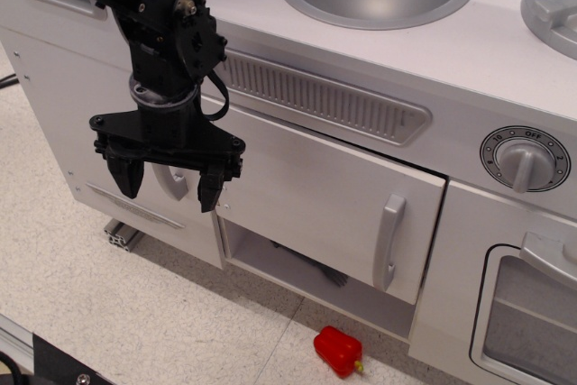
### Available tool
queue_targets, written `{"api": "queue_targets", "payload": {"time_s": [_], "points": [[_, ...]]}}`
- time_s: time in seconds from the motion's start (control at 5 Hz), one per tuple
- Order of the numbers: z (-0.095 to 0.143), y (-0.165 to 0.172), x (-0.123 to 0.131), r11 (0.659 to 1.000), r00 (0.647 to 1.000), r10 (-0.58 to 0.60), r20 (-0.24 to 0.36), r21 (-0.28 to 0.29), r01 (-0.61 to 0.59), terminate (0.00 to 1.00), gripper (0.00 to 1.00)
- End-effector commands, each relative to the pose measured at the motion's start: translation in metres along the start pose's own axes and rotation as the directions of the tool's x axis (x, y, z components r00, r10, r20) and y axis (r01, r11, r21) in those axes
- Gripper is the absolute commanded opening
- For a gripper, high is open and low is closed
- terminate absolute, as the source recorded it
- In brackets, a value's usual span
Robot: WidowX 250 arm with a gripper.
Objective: Open cabinet
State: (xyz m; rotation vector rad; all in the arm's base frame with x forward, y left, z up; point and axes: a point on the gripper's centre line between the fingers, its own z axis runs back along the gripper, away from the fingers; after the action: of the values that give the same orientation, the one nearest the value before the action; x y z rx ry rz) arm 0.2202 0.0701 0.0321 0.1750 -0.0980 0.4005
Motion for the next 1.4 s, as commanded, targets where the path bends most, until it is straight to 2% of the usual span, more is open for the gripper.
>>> {"api": "queue_targets", "payload": {"time_s": [0.0, 0.2, 0.4, 0.6, 1.0, 1.2], "points": [[0.0, 0.0, 0.0, 1.0, 1.0, 0.0, 0.0, 0.0, 0.0, 0.0, 1.0], [-0.003, -0.041, -0.004, 0.988, 0.991, -0.137, 0.007, -0.077, 0.137, 0.0, 1.0], [-0.002, -0.084, -0.005, 0.965, 0.978, -0.206, 0.041, -0.158, 0.21, 0.0, 1.0], [-0.003, -0.123, -0.013, 0.938, 0.96, -0.266, 0.091, -0.206, 0.28, 0.0, 1.0], [-0.016, -0.176, -0.005, 0.941, 0.963, -0.23, 0.14, -0.221, 0.257, 0.0, 1.0], [-0.026, -0.185, 0.006, 0.945, 0.959, -0.228, 0.166, -0.199, 0.259, 0.0, 1.0]]}}
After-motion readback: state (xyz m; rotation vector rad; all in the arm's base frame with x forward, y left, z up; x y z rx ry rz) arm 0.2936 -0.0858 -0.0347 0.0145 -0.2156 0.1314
